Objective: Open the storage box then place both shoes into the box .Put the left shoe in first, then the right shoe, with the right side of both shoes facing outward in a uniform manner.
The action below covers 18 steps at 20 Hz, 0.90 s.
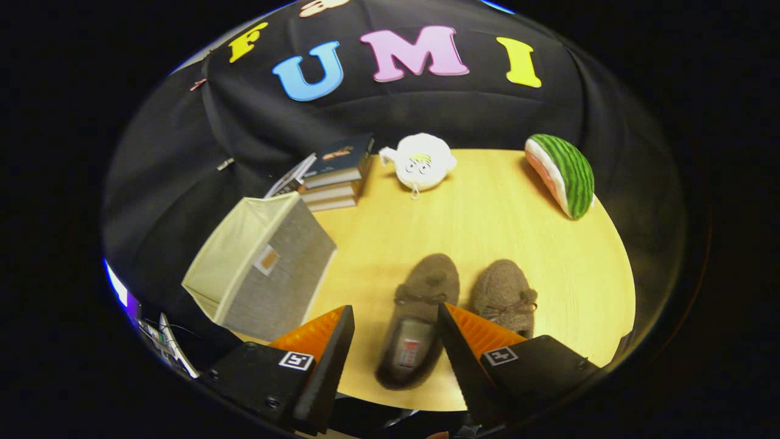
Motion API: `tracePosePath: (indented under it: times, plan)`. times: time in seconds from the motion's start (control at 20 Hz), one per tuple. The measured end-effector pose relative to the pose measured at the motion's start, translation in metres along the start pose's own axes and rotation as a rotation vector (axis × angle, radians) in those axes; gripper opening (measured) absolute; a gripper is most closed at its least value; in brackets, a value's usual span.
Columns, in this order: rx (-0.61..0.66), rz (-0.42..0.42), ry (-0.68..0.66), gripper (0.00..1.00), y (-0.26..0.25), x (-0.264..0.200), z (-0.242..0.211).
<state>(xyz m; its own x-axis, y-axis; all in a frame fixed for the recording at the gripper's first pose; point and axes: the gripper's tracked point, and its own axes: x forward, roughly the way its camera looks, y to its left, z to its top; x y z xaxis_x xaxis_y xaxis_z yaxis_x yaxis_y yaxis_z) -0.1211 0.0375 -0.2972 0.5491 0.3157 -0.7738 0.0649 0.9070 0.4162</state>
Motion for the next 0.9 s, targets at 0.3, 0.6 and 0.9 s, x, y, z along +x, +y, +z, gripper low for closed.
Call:
tracePosePath:
  times: [0.3,0.6,0.9]
  plan:
    - [-0.071,-0.072,0.099,0.73,-0.033,0.043,-0.033]
    - [-0.095,-0.126,0.098,0.47,-0.047,0.081,-0.034]
    - [0.007,-0.193,0.101,0.14,-0.054,0.089,-0.031]
